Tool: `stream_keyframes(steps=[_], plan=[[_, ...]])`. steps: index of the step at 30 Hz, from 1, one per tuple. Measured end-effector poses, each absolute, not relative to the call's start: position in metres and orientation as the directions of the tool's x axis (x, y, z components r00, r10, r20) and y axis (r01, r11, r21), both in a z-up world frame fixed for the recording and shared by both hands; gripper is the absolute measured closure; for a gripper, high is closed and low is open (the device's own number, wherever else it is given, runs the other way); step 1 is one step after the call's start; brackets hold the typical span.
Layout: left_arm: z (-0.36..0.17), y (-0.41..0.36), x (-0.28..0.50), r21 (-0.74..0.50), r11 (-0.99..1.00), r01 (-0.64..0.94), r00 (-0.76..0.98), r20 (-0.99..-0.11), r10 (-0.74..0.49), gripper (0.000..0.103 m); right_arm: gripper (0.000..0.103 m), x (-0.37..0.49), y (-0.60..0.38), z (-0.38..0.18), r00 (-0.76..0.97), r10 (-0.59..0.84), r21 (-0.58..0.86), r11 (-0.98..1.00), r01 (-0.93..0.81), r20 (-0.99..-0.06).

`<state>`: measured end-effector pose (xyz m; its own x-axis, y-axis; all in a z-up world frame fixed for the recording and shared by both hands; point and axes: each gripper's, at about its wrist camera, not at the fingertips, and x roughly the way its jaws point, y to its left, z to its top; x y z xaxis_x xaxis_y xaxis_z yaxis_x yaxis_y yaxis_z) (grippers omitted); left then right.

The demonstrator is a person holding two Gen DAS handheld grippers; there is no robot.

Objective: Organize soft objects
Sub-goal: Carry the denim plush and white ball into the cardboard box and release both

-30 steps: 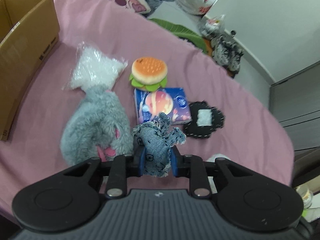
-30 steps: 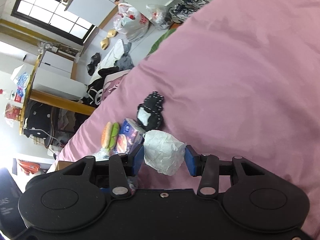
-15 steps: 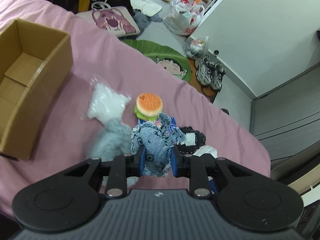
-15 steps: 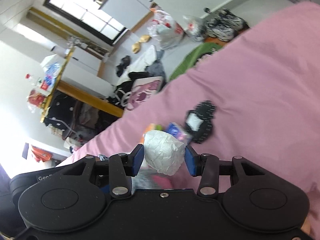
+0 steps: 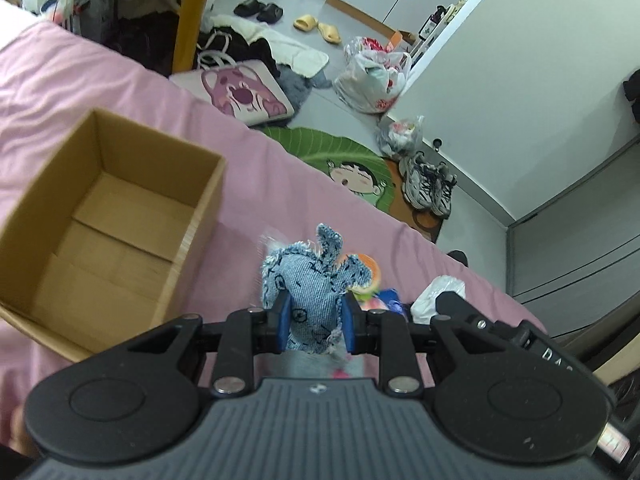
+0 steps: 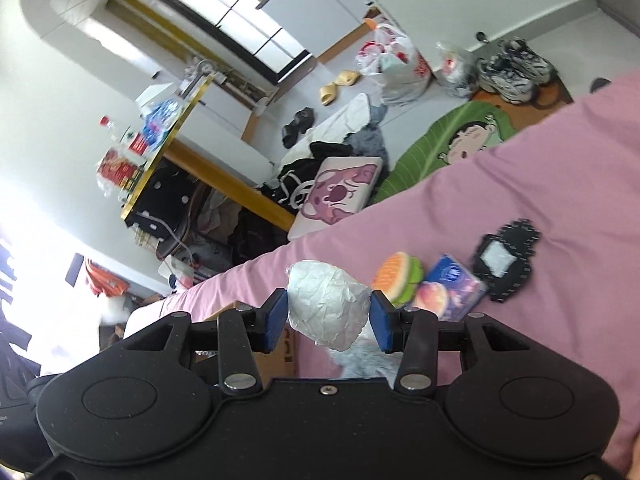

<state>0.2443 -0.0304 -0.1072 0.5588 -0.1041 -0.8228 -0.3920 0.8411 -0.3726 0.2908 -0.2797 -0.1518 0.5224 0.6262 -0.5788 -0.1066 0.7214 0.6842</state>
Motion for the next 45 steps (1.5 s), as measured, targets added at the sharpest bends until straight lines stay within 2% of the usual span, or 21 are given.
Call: stream_keyframes(steps=[12,23,32,45], plan=[[-0.106,0.050,0.239,-0.372,0.814,-0.446,0.591,-0.805,-0.045,0.078,0.060,0.299,-0.229,-0.147,0.495,0.661,0.669,0.717,-0.196,-0.564],[-0.131,0.109,0.247,-0.412,0.749,-0.520,0.602,-0.798,-0.021,0.078,0.060,0.304,-0.186,-0.141,0.465,0.682,0.646,0.716,-0.265,-0.564],[-0.156,0.141,0.248,-0.397,0.688,-0.607,0.575,-0.817,0.036,0.077,0.060,0.304,-0.148,-0.141,0.423,0.704,0.634,0.705,-0.319,-0.570],[-0.160,0.159,0.248,-0.427,0.654,-0.624,0.588,-0.808,0.033,0.065,0.059,0.305,-0.105,-0.145,0.365,0.723,0.623,0.691,-0.366,-0.587]])
